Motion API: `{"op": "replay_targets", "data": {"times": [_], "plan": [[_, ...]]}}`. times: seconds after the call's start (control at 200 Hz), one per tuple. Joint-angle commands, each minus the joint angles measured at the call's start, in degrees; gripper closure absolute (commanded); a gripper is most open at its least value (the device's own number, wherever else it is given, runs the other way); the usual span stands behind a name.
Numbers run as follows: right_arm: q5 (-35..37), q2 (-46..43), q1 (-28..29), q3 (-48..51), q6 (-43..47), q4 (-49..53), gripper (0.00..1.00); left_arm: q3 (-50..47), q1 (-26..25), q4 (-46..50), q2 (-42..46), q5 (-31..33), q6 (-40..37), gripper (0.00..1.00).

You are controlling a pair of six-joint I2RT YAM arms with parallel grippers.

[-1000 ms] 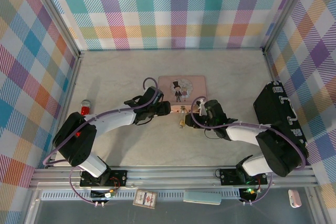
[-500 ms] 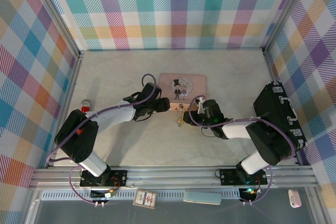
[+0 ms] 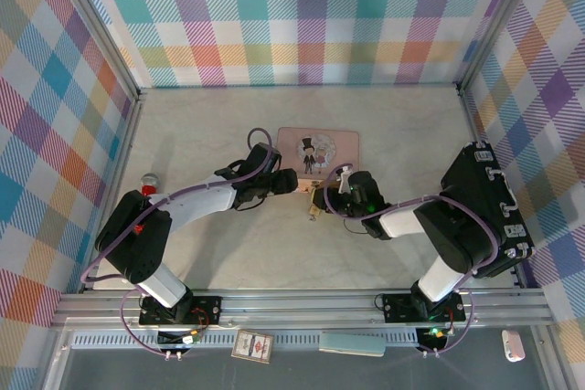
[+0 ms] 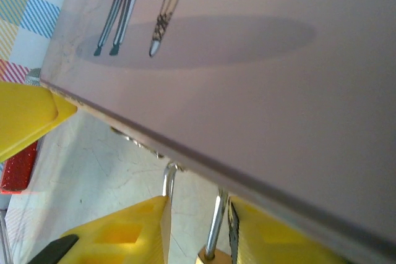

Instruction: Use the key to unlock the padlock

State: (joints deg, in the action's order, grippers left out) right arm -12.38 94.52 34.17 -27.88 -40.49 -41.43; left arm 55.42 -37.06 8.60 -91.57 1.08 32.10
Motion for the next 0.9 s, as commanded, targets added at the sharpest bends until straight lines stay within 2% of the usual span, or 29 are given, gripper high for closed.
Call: {"op": "replay_targets", "data": {"times": [0.0,0.215,0.525,0.75,0.895], "plan": [[0.2,2.3,0.3,-0.6,-2.1,0.1,0.73,-0.6,-0.3,-0.9,-0.2,-0.6,0.6,0.31],[1.2,3.3,0.5,-0.5,-2.7,0.1,0.79,-0.4,-0.3,-0.6,0.1,-0.6,0.7,0.31],[2.4,4.6,1.0,-1.1,-3.2,1.4,0.74,-0.1,-0.3,-0.6,0.2,-0.9,0.9,0.31],[2.4,7.2,1.4,-1.4,-4.2,-0.4,0.78,-0.3,-0.4,-0.7,0.3,-0.9,1.1,0.3],[2.9,6.8,1.6,-0.6,-4.5,-1.7,0.87,-0.2,-0.4,-0.5,0.5,-0.9,1.1,0.3]]}}
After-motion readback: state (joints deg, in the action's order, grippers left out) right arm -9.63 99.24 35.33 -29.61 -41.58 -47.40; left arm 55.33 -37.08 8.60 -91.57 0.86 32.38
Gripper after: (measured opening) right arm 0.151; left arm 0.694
